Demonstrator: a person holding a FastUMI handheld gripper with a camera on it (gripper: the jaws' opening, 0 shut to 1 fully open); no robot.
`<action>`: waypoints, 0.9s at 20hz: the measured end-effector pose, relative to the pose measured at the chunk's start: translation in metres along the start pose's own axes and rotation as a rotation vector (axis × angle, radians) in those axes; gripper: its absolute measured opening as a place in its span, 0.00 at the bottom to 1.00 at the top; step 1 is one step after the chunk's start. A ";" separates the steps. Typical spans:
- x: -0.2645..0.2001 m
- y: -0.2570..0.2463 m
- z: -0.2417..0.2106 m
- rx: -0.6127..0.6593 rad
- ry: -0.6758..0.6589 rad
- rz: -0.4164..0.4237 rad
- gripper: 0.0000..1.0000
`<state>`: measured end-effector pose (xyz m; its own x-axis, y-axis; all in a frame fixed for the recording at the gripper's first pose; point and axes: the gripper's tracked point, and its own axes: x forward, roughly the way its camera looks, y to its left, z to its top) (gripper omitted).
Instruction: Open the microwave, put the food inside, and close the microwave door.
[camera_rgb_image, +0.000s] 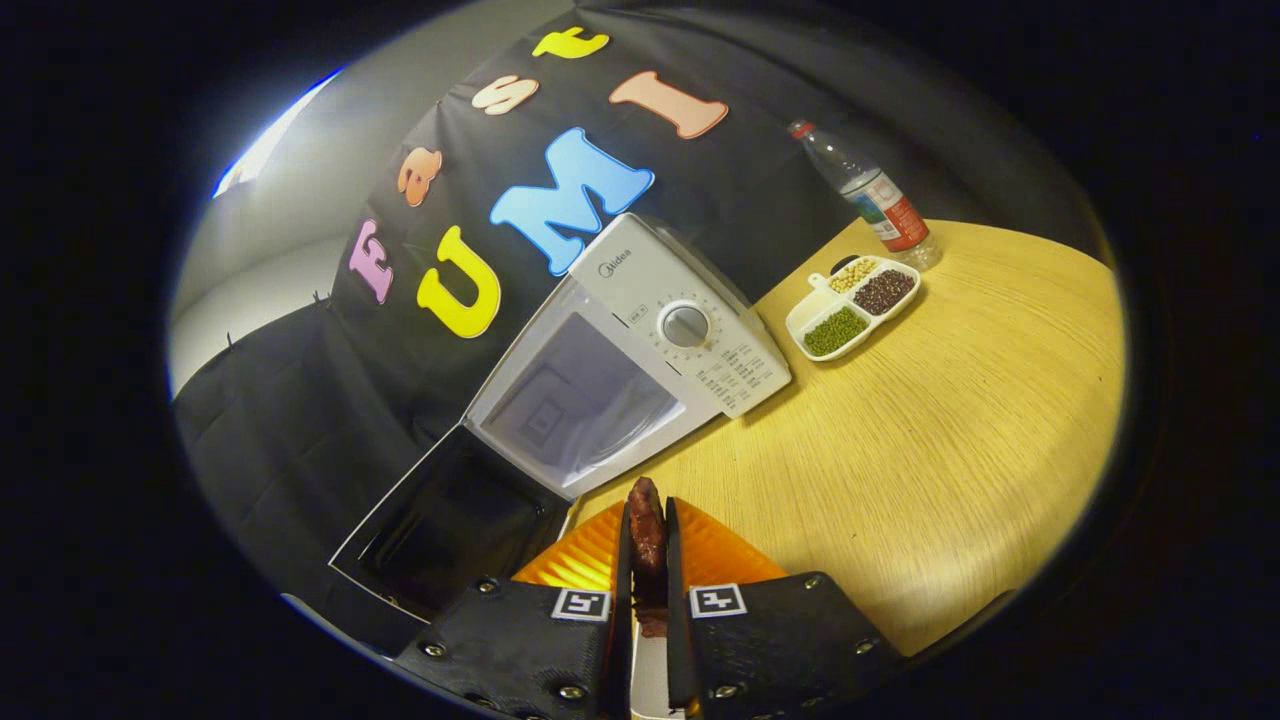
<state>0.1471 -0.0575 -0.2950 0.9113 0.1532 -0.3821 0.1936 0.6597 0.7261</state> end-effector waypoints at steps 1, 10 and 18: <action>-0.003 0.008 0.002 -0.007 -0.008 0.002 0.14; 0.065 0.100 0.011 -0.104 -0.049 0.040 0.14; 0.179 0.147 0.016 -0.178 -0.146 0.030 0.14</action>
<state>0.3448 0.0556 -0.2476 0.9610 0.0752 -0.2663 0.1106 0.7779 0.6186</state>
